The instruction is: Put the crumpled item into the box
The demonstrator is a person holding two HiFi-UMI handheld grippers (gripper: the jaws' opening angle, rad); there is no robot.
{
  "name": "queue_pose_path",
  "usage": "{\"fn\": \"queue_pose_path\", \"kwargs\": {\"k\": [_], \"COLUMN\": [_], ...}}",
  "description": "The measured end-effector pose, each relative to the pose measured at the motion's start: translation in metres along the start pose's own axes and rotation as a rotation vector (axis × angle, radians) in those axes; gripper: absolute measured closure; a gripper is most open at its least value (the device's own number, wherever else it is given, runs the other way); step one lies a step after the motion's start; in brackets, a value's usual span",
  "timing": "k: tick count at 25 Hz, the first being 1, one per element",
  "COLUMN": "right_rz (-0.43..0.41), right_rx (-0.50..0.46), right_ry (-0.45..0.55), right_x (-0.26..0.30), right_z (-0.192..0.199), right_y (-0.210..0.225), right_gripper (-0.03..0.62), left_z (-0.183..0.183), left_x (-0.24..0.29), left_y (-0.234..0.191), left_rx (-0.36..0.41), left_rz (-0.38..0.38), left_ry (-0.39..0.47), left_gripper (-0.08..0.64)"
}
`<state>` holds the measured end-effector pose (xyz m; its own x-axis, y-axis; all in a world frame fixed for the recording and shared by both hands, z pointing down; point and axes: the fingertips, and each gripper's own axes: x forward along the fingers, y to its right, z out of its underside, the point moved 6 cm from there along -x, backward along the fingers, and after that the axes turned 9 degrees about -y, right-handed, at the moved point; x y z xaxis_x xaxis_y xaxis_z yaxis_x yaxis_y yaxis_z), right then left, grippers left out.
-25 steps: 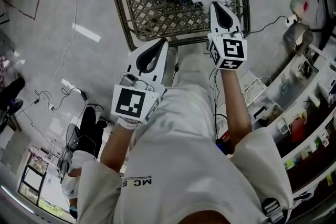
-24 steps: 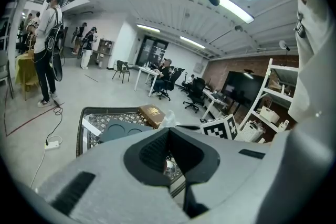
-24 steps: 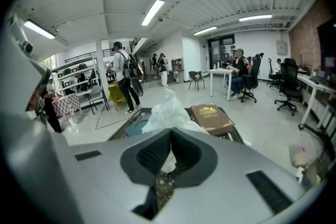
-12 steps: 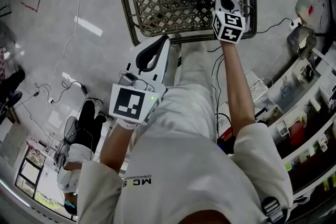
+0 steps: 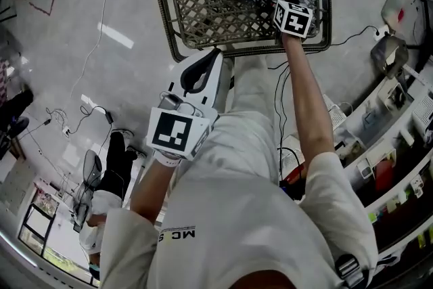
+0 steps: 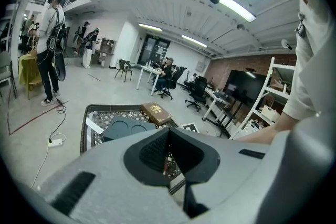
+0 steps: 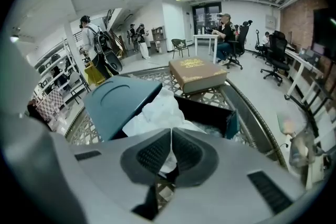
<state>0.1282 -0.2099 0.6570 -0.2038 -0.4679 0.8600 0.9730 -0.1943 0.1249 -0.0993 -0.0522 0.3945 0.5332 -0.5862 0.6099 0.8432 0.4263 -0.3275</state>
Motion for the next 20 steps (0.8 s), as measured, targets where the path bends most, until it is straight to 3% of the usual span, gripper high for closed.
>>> {"fn": "queue_pose_path", "kwargs": {"k": [10, 20], "right_rz": [-0.007, -0.04], "right_rx": [-0.015, -0.021], "right_ry": [-0.049, -0.034], "right_x": [0.008, -0.005], "right_z": [0.0, 0.001], "right_y": [0.002, -0.001], "right_gripper": [0.571, 0.561], "left_z": [0.0, -0.006], "left_x": [-0.002, -0.01], "left_y": [0.002, 0.007], "left_rx": [0.005, 0.014], "left_rz": [0.004, 0.006], "left_ry": [0.003, 0.025], "left_gripper": [0.54, 0.54]}}
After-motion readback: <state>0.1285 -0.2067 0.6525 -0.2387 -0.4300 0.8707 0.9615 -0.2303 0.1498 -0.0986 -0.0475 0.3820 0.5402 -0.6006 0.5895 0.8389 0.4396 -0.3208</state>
